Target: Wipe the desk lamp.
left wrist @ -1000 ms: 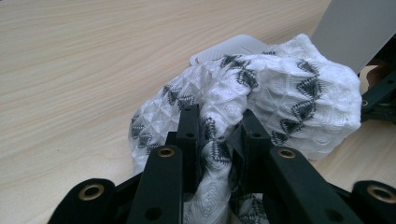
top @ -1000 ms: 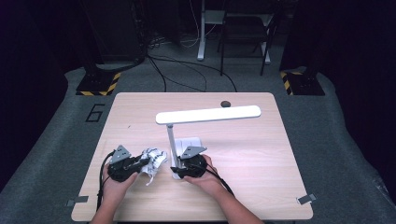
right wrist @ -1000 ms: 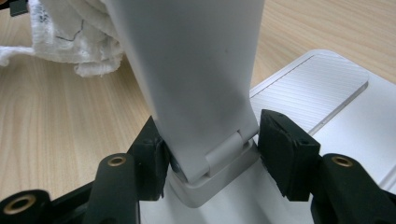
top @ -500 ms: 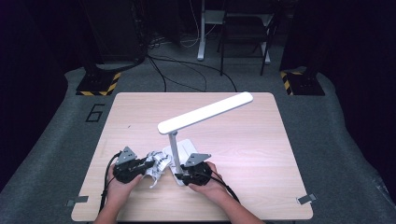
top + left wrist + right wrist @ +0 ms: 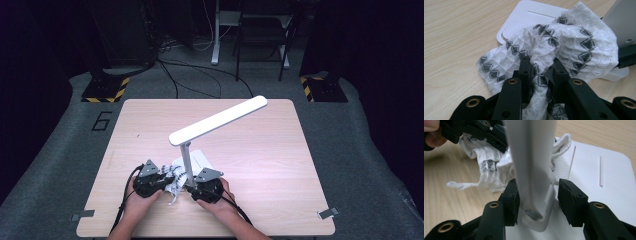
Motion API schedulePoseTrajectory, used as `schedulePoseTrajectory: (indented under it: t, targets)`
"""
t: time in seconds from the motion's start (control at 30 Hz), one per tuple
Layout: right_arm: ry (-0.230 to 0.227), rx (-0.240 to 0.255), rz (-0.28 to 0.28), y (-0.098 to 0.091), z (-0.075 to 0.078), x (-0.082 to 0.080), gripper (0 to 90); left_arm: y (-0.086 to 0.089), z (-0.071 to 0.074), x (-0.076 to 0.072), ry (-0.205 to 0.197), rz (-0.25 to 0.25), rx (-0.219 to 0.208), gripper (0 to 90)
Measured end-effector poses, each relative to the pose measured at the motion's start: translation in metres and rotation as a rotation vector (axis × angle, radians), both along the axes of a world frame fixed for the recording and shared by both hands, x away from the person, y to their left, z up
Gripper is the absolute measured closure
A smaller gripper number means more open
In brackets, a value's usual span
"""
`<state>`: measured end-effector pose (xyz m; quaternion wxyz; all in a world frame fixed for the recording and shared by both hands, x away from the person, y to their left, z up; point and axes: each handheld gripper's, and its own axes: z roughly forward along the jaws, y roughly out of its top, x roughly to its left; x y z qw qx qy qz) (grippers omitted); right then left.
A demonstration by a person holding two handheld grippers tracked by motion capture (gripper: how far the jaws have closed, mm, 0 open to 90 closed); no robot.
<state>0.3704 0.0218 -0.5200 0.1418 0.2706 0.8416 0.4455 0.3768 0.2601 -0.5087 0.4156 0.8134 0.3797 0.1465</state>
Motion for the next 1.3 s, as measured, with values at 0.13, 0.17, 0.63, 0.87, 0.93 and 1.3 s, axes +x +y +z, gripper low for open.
schedulePoseTrajectory:
  t: [0.13, 0.17, 0.63, 0.87, 0.93, 1.3]
  targets:
    - [-0.042, -0.025, -0.019, 0.004, 0.001, -0.006, 62.3, -0.001, -0.001, 0.000, -0.006, 0.002, 0.005, 74.2]
    - [-0.044, -0.028, -0.023, 0.004, 0.001, -0.006, 62.2, -0.001, -0.001, 0.000, 0.000, -0.004, 0.008, 74.2]
    - [-0.062, -0.032, -0.042, 0.004, 0.000, -0.009, 64.4, -0.018, -0.011, 0.004, 0.024, -0.036, 0.031, 74.2]
    - [-0.065, -0.036, -0.053, 0.005, 0.000, -0.010, 64.8, -0.013, -0.011, 0.013, 0.009, -0.003, 0.048, 74.8]
    - [-0.065, -0.039, -0.052, 0.005, 0.000, -0.010, 64.9, -0.012, -0.011, 0.017, 0.004, 0.015, 0.050, 74.8]
    - [-0.068, -0.038, -0.059, 0.005, 0.000, -0.010, 65.0, 0.006, -0.013, 0.045, -0.010, 0.123, 0.043, 75.3]
